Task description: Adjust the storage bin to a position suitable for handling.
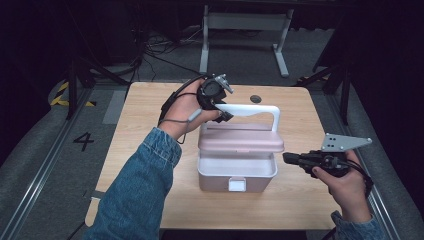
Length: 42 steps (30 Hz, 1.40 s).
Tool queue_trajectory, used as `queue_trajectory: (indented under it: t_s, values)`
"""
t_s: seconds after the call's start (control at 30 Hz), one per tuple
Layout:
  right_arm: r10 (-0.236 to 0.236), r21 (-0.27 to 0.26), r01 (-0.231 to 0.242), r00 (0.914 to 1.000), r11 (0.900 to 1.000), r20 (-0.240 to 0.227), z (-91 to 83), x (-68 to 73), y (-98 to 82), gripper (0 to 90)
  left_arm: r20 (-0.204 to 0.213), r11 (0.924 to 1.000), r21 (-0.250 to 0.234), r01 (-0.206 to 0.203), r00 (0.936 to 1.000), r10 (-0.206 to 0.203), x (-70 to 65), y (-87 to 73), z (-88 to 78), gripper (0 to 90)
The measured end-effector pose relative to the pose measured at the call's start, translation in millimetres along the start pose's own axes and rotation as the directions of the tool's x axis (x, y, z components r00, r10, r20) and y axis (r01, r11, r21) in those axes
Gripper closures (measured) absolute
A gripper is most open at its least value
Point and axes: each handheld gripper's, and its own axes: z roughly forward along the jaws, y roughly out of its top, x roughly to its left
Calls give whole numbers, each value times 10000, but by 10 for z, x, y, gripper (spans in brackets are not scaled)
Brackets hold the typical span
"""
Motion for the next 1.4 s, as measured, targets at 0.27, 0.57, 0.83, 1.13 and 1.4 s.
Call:
queue_trajectory:
  t_s: [0.27,0.57,0.83,1.13,1.4]
  values:
    - [76,-558,-73,10000,9984,43,125,-4,13,900,57,10000,-60,46,10000,-45,-5,-16,-4,564]
    - [137,-553,-129,9998,9984,140,134,-2,8,900,-588,9979,-642,92,9982,-130,-63,-60,-88,382]
    - [260,-600,-252,9996,9979,117,132,-7,16,900,-515,9920,-1206,380,9977,-445,-59,-175,-278,354]
    - [252,-613,-245,9996,9978,120,141,-11,28,900,-649,9774,-1967,772,9937,-916,-92,-390,-506,354]
    - [394,-751,-386,9992,9964,101,141,-12,41,900,-593,9540,-2761,1172,9886,-1386,-212,-623,-586,362]
